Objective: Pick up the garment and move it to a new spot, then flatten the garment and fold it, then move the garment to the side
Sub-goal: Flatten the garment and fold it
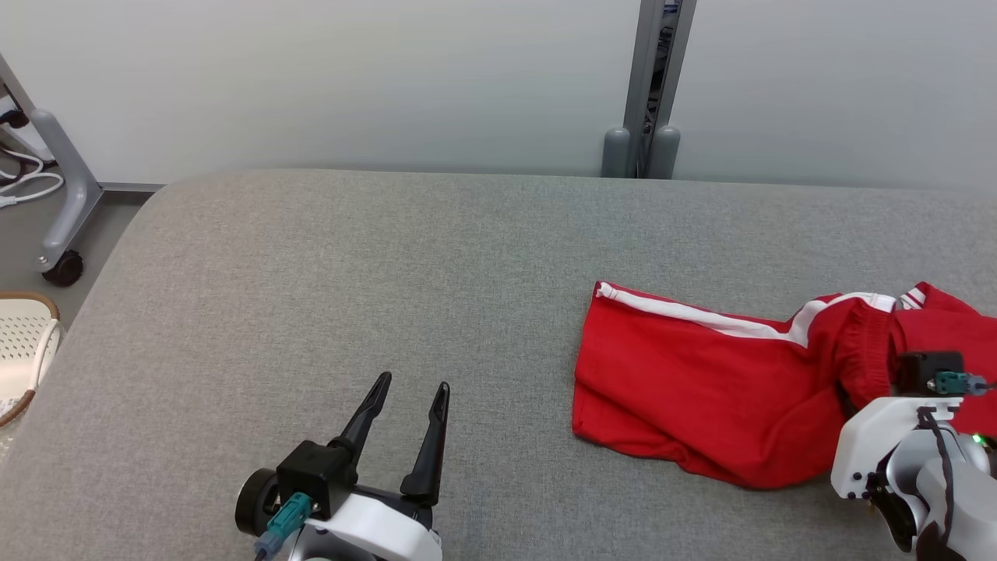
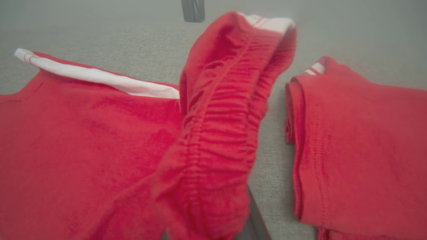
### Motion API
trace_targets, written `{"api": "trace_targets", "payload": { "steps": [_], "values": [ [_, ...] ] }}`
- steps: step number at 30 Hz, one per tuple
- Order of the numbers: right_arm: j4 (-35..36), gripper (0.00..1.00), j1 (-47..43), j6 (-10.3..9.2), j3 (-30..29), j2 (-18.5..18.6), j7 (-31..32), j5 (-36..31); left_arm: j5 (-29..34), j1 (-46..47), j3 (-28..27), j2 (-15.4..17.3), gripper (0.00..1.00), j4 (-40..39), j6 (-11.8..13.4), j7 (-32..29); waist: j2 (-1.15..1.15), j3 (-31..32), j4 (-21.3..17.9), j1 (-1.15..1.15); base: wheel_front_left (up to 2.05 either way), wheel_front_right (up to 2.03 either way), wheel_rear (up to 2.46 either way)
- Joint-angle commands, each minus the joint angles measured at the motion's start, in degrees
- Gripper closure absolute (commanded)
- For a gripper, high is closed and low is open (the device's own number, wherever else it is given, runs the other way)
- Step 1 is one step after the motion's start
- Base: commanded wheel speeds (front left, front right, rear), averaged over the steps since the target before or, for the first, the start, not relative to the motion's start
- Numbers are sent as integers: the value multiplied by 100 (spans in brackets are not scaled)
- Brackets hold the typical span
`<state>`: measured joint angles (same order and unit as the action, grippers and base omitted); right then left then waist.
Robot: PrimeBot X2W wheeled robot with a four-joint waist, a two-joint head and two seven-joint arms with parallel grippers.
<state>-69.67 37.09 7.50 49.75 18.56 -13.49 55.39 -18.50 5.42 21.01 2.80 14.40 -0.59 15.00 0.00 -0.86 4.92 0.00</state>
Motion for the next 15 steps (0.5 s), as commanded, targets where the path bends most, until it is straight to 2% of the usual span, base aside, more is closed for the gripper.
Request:
{"api": "trace_targets", "payload": {
  "steps": [1,15],
  "values": [
    [-88,100,111,-2,78,-45,-58,-138,-51,-32,-13,26,0,15,24,25,0,29,15,0,0,0,0],
    [-277,100,595,-2,373,-492,-26,-546,-138,-41,34,26,0,18,46,25,0,30,130,0,0,0,0]
  ]
}}
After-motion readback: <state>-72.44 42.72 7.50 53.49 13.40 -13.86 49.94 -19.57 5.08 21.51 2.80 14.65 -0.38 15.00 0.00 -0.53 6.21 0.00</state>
